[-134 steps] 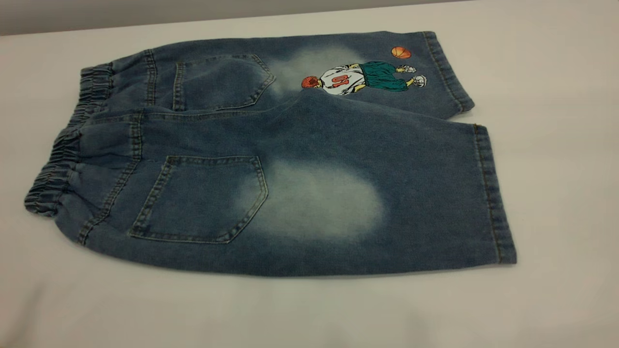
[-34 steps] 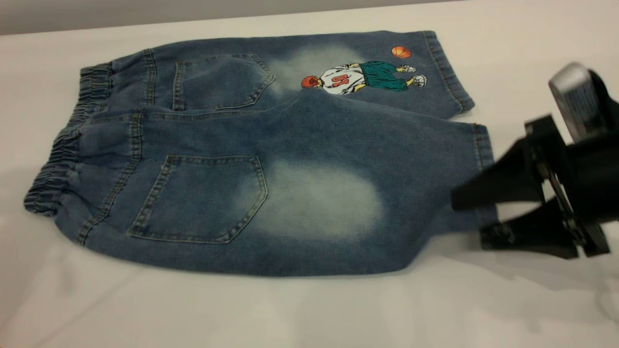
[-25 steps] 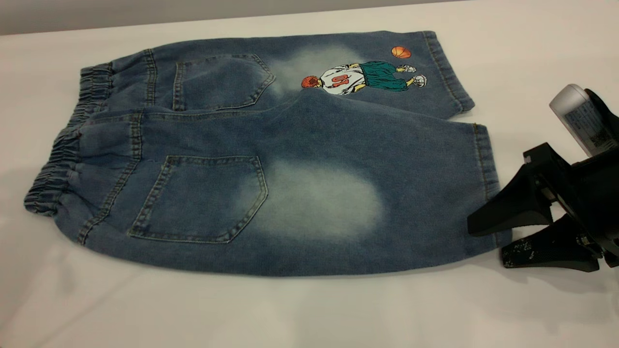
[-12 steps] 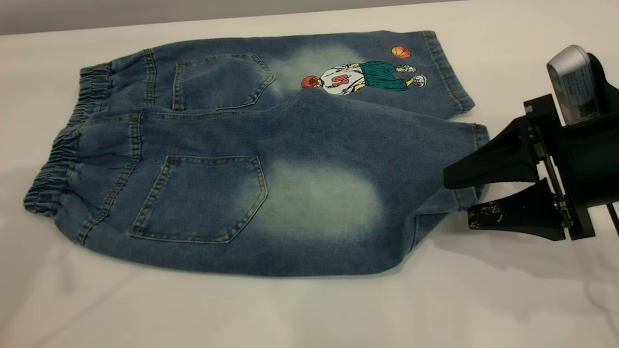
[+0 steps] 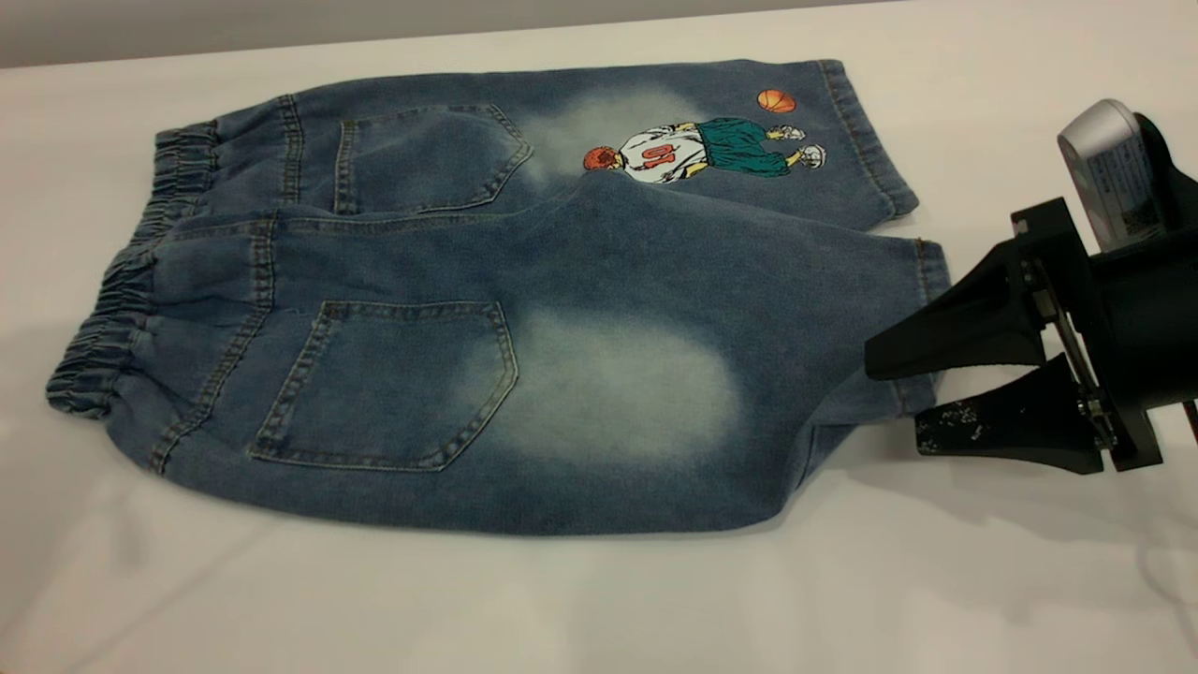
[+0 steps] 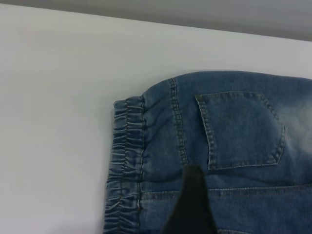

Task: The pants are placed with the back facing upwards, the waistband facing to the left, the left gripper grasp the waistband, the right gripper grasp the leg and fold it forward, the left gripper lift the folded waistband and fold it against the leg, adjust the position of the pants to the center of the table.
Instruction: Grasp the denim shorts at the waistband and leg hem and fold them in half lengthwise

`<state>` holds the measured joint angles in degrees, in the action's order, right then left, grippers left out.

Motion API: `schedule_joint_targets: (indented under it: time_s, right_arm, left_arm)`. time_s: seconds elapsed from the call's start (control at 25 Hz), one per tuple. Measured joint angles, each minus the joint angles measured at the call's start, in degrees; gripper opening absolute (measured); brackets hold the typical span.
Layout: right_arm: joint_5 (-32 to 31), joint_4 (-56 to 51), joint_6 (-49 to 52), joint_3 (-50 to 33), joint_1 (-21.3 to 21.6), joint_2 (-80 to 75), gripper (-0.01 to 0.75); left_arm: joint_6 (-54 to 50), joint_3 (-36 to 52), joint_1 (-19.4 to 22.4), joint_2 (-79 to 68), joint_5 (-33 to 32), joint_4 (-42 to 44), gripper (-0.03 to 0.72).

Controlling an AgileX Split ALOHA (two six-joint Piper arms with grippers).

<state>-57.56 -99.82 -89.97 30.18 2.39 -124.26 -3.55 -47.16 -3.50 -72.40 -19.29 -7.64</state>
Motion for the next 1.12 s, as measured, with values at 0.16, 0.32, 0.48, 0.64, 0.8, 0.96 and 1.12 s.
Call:
schedule_joint_targets:
  time_s: [0.16, 0.32, 0.48, 0.64, 0.8, 0.96, 1.12]
  right_arm:
    - [4.3, -0.1, 0.0, 0.0, 0.0, 0.0, 0.387]
    - [5.1, 0.0, 0.0, 0.4, 0.0, 0.0, 0.294]
    - [5.2, -0.3, 0.1, 1.8, -0.1, 0.0, 0.230]
    - [6.7, -0.2, 0.0, 1.8, -0.1, 0.0, 0.161]
    - [6.8, -0.2, 0.0, 1.8, -0.1, 0.0, 0.039]
    - [3.6, -0.2, 0.0, 1.8, -0.1, 0.0, 0.011]
    - [0.7, -0.1, 0.0, 1.8, -0.1, 0.0, 0.083]
  left_arm:
    - [0.0, 0.0, 0.0, 0.0, -0.1, -0.1, 0.539]
    - [0.0, 0.0, 0.0, 0.0, -0.1, -0.1, 0.539]
    - [0.0, 0.1, 0.0, 0.0, -0.1, -0.1, 0.539]
    - [0.0, 0.1, 0.0, 0.0, -0.1, -0.1, 0.539]
    - [0.0, 0.1, 0.0, 0.0, -0.1, -0.1, 0.539]
    - [0.0, 0.1, 0.0, 0.0, -0.1, -0.1, 0.539]
    - [-0.1, 0.1, 0.0, 0.0, -0.1, -0.1, 0.539]
